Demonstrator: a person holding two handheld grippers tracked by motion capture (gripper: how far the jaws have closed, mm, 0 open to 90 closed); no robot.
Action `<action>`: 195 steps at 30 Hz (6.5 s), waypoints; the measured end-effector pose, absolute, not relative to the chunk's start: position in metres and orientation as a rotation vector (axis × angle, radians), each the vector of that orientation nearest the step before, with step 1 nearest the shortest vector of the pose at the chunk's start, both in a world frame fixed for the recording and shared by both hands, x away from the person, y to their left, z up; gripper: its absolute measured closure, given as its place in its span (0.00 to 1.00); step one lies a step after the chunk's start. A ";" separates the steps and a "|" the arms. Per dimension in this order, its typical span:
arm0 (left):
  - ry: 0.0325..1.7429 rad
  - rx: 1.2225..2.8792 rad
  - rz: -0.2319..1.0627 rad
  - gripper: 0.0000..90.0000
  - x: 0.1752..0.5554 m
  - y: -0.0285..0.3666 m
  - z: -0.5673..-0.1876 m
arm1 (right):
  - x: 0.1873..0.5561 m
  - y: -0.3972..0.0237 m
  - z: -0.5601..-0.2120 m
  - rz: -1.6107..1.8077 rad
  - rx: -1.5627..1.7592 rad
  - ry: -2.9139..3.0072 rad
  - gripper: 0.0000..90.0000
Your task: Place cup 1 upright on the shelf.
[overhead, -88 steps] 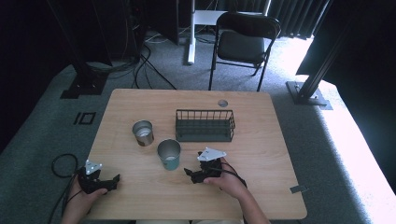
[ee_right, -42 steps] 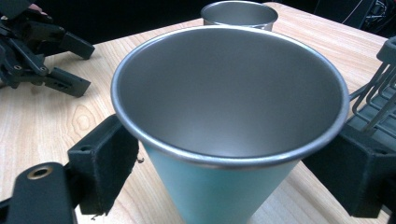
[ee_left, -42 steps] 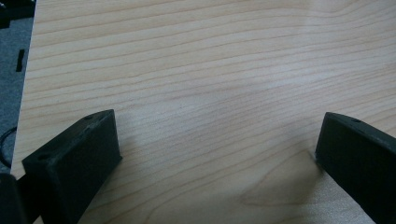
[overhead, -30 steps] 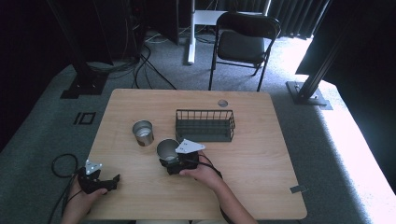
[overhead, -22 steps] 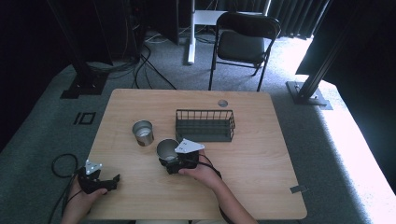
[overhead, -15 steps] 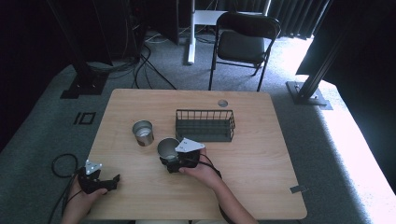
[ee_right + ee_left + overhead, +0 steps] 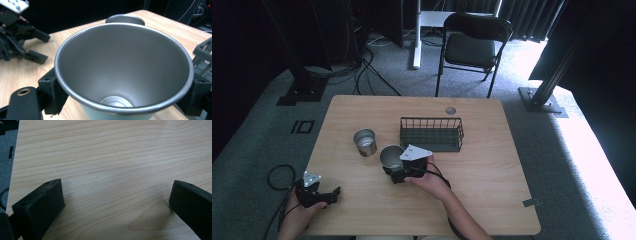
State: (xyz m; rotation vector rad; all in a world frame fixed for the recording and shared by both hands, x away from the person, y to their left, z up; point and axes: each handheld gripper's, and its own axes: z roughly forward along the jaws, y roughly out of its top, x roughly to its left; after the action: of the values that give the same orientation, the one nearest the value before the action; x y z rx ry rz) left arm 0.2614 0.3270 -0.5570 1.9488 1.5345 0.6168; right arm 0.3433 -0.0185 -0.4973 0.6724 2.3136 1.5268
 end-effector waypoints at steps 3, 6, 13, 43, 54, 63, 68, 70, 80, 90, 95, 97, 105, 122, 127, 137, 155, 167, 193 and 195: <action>1.534 1.949 0.617 0.00 0.261 0.327 -0.557 | 0.343 -0.020 -0.490 1.537 0.676 2.305 0.15; 1.535 1.948 0.617 0.00 0.261 0.327 -0.557 | 0.343 -0.022 -0.481 1.547 0.666 2.293 0.15; 1.534 1.948 0.617 0.00 0.261 0.327 -0.557 | 0.346 -0.026 -0.461 1.565 0.651 2.261 0.15; 1.534 1.949 0.616 0.00 0.261 0.327 -0.557 | 0.378 -0.065 -0.394 1.519 0.773 2.010 0.15; 1.534 1.949 0.616 0.00 0.261 0.327 -0.557 | 0.397 -0.088 -0.385 1.453 0.880 1.912 0.15; 1.534 1.949 0.616 0.00 0.261 0.327 -0.557 | 0.414 -0.107 -0.396 1.389 0.996 1.847 0.15; 1.535 1.948 0.617 0.00 0.261 0.327 -0.557 | 0.423 -0.118 -0.405 1.356 1.043 1.811 0.15; 1.535 1.947 0.617 0.00 0.261 0.327 -0.557 | 0.427 -0.122 -0.409 1.336 1.058 1.801 0.15; 1.535 1.948 0.616 0.00 0.261 0.327 -0.557 | 0.439 -0.138 -0.429 1.282 1.158 1.752 0.15; 1.535 1.950 0.617 0.00 0.261 0.327 -0.557 | 0.445 -0.144 -0.449 1.243 1.219 1.746 0.15; 1.534 1.951 0.617 0.00 0.261 0.327 -0.557 | 0.447 -0.147 -0.456 1.222 1.233 1.751 0.15; 1.534 1.952 0.617 0.00 0.261 0.327 -0.557 | 0.447 -0.148 -0.459 1.222 1.244 1.749 0.15; 1.534 1.952 0.616 0.00 0.261 0.327 -0.557 | 0.448 -0.151 -0.468 1.214 1.268 1.758 0.15; 1.535 1.950 0.616 0.00 0.261 0.327 -0.557 | 0.442 -0.154 -0.477 1.211 1.262 1.746 0.15; 1.534 1.949 0.616 0.00 0.261 0.327 -0.557 | 0.443 -0.155 -0.477 1.225 1.264 1.754 0.15; 1.534 1.952 0.616 0.00 0.261 0.327 -0.557 | 0.438 -0.156 -0.478 1.221 1.299 1.790 0.12; 1.534 1.950 0.616 0.00 0.261 0.327 -0.557 | 0.419 -0.163 -0.476 1.226 1.256 1.803 0.12; 1.534 1.952 0.616 0.00 0.261 0.327 -0.557 | 0.405 -0.173 -0.477 1.237 1.234 1.808 0.12; 1.534 1.950 0.616 0.00 0.261 0.327 -0.557 | 0.375 -0.220 -0.505 1.203 1.248 1.834 0.13; 1.534 1.950 0.616 0.00 0.261 0.327 -0.557 | 0.373 -0.224 -0.507 1.192 1.257 1.838 0.12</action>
State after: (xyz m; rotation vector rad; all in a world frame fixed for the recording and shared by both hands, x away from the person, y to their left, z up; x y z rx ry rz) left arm 0.2614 0.3270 -0.5570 1.9498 1.5340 0.6164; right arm 0.3733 -0.2241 -0.5073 1.2568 1.8379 1.1917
